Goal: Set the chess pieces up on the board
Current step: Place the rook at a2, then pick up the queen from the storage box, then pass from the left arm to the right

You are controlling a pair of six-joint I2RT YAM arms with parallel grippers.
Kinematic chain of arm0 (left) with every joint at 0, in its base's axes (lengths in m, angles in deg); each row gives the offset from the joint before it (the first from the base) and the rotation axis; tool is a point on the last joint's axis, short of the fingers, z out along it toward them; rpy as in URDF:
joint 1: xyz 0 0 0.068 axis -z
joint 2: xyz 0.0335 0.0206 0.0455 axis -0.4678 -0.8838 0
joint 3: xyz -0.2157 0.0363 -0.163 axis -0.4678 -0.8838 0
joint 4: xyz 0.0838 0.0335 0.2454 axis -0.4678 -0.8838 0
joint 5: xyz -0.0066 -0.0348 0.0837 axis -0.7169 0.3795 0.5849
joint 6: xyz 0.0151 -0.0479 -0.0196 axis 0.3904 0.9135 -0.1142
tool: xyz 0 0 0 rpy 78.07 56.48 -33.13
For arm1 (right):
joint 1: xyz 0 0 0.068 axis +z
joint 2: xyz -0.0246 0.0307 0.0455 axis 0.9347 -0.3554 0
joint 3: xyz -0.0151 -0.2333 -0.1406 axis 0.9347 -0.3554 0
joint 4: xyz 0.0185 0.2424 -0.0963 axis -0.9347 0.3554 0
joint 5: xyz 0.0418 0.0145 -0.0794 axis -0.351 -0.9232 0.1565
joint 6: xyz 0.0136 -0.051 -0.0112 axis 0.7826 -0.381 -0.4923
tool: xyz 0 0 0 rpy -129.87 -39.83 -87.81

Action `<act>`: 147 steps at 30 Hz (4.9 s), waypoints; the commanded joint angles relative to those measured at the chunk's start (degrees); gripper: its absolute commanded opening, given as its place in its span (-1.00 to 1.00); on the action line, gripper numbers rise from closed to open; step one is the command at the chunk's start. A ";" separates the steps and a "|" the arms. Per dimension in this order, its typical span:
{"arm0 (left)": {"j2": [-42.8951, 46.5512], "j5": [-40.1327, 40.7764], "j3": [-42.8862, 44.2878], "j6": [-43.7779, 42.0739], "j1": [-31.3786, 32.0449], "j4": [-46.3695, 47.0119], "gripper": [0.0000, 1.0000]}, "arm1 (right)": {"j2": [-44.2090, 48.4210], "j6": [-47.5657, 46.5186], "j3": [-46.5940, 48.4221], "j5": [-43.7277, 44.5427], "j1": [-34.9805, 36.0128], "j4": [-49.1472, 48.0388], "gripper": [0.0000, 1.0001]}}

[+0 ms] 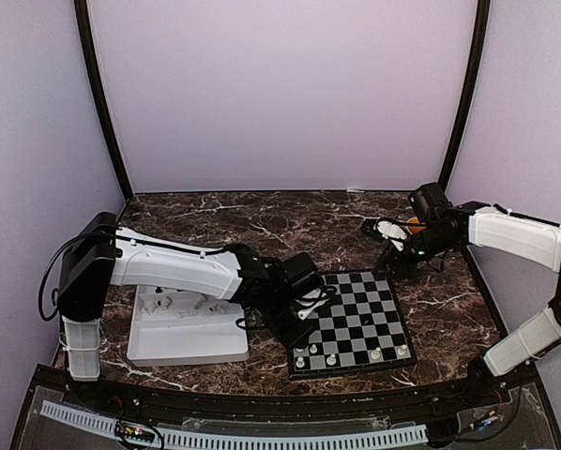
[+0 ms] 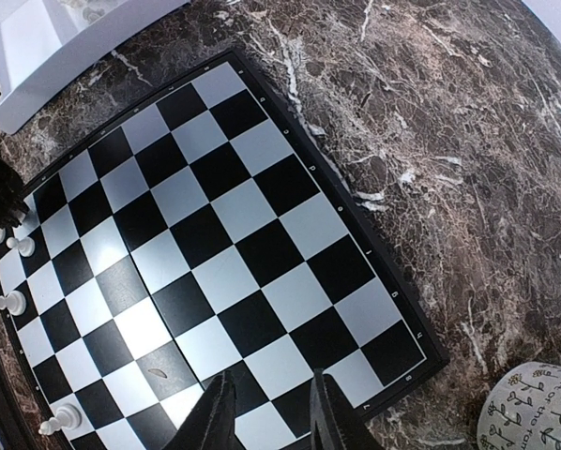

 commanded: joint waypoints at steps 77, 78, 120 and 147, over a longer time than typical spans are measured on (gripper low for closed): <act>25.72 12.41 -34.98 1.73 -32.82 8.16 -0.32 | -7.41 -1.54 11.09 -3.03 5.66 4.73 -0.47; 25.12 11.99 -34.94 1.51 -32.86 8.47 -0.34 | -7.53 -1.47 11.00 -2.85 5.79 4.68 -0.47; 25.21 -23.77 -10.11 0.59 -18.11 0.07 -0.81 | -7.18 -16.42 28.80 11.97 31.73 12.47 -0.30; 22.82 -42.01 -12.64 9.79 -15.26 14.38 -0.80 | -9.27 -17.73 25.92 25.83 45.06 8.05 -0.17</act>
